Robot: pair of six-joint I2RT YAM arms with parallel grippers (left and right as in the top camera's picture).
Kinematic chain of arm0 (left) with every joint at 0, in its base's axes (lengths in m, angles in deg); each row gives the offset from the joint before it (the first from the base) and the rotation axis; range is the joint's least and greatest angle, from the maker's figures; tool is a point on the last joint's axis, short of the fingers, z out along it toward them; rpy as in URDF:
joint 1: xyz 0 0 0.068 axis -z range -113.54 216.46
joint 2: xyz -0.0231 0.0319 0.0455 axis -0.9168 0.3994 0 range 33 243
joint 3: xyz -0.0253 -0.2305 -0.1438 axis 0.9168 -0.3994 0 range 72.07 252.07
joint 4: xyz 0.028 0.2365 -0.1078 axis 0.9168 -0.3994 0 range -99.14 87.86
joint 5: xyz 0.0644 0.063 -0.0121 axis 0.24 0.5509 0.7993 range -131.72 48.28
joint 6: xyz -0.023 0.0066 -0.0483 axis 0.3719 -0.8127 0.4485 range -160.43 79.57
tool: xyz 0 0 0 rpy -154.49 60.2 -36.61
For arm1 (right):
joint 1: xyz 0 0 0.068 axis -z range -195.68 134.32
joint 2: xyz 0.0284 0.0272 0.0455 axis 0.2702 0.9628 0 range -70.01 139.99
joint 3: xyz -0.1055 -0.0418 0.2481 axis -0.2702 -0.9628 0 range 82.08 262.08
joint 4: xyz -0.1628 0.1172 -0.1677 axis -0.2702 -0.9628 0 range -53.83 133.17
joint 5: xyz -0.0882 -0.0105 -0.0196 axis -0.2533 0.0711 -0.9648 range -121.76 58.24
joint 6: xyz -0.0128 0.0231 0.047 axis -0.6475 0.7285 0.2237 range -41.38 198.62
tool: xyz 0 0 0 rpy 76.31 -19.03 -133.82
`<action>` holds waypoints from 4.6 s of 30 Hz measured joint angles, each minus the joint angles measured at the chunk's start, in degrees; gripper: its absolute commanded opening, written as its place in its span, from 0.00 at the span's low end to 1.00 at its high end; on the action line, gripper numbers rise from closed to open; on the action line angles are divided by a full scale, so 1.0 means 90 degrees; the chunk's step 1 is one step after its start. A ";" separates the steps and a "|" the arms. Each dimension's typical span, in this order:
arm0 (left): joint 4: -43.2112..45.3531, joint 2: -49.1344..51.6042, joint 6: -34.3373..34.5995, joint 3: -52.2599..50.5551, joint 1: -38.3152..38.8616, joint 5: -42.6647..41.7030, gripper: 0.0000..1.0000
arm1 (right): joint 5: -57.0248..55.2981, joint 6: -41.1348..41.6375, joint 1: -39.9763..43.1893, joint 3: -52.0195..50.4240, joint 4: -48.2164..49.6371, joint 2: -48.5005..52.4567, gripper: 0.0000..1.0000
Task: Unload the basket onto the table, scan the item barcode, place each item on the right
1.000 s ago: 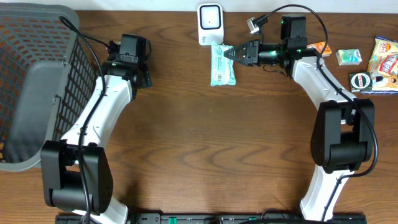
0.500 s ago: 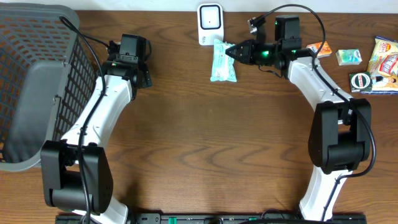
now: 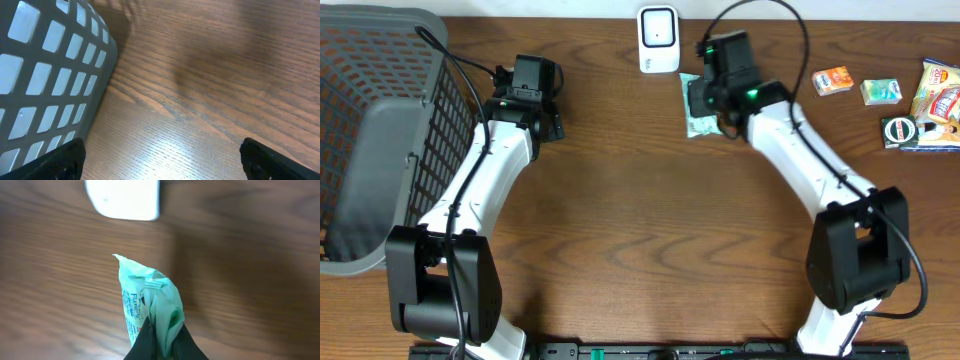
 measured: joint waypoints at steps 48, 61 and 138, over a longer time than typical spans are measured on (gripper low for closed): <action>0.0000 0.0000 0.0000 0.0000 0.0000 0.0002 0.98 | 0.0255 -0.0425 -0.0250 0.0313 -0.1304 0.1166 0.64; 0.0000 0.0000 0.0000 0.0000 0.0000 0.0002 0.98 | 0.0877 -0.0750 -0.0328 -0.0070 -0.1173 0.1156 0.61; -0.0002 0.0000 0.0000 0.0000 0.0000 0.0002 0.98 | 0.0141 -0.0454 -0.0321 0.1494 0.3752 0.1477 0.01</action>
